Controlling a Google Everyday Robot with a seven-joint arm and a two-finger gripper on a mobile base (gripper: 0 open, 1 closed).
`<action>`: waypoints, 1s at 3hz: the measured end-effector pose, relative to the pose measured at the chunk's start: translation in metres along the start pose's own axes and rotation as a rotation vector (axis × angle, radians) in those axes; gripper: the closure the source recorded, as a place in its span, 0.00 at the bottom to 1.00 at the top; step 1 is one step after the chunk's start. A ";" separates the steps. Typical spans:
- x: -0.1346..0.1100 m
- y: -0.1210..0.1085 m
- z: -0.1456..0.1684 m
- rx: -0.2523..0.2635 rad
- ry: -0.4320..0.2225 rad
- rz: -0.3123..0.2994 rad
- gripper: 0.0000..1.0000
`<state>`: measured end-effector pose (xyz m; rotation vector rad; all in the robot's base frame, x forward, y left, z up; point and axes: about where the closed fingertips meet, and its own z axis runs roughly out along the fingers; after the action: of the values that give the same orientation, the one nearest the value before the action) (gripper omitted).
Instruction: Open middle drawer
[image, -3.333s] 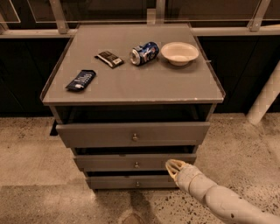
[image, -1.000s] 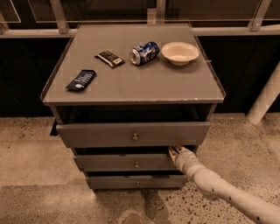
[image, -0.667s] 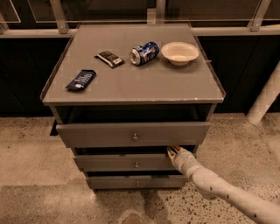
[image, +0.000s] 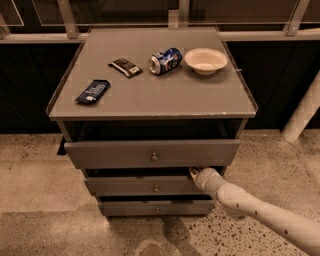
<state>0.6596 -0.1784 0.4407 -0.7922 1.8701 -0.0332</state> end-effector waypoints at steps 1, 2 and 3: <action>0.005 0.007 -0.003 -0.044 0.028 0.000 1.00; 0.002 0.006 -0.005 -0.044 0.029 0.000 1.00; -0.003 0.019 -0.006 -0.096 0.050 0.013 1.00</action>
Offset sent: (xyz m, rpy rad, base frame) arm -0.0770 0.0112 -0.0328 0.0046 0.4464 0.2083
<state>0.6456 -0.1638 0.4388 -0.8516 1.9358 0.0459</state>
